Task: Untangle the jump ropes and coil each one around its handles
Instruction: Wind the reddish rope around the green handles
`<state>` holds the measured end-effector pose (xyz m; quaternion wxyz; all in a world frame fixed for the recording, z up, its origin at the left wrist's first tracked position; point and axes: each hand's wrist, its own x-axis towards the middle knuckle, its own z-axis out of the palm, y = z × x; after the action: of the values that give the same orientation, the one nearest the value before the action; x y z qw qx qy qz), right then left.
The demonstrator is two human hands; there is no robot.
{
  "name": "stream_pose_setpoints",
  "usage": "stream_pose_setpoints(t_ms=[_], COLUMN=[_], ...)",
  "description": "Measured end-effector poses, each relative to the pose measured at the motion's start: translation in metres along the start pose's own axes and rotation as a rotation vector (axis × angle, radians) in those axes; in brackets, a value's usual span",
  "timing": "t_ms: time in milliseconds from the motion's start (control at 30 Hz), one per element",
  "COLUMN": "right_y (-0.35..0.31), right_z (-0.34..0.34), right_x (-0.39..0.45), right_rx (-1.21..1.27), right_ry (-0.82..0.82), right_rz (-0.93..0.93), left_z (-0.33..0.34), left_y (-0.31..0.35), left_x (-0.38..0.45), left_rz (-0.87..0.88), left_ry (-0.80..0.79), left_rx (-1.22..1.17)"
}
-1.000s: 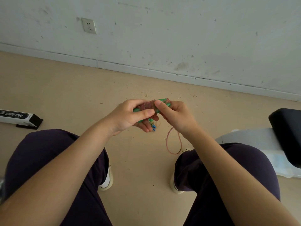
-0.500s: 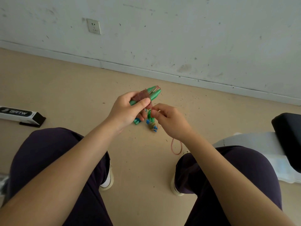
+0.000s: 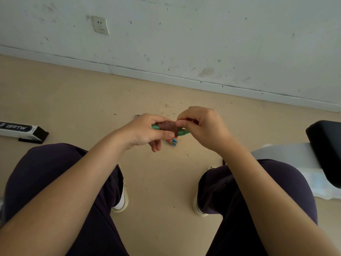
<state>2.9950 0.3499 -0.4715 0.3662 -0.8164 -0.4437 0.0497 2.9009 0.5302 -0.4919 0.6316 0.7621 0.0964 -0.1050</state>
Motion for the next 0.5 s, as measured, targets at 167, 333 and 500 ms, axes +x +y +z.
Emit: stream_pose_setpoints(t_ms=[167, 333, 500], right_y=[-0.0073, -0.0086, -0.0049], right_z=[0.0000, 0.0016, 0.0030], right_x=[-0.0004, 0.0003, 0.0009], right_rx=[0.178, 0.274, 0.376], right_ry=[0.016, 0.034, 0.026], right_rz=[0.129, 0.195, 0.238], left_z=[-0.0034, -0.0018, 0.0044], left_y=[0.0027, 0.0043, 0.0084], left_x=[-0.0032, -0.0048, -0.0071], left_rz=[0.052, 0.014, -0.009], left_ry=[-0.059, -0.019, 0.060], left_rx=[0.043, 0.012, 0.021])
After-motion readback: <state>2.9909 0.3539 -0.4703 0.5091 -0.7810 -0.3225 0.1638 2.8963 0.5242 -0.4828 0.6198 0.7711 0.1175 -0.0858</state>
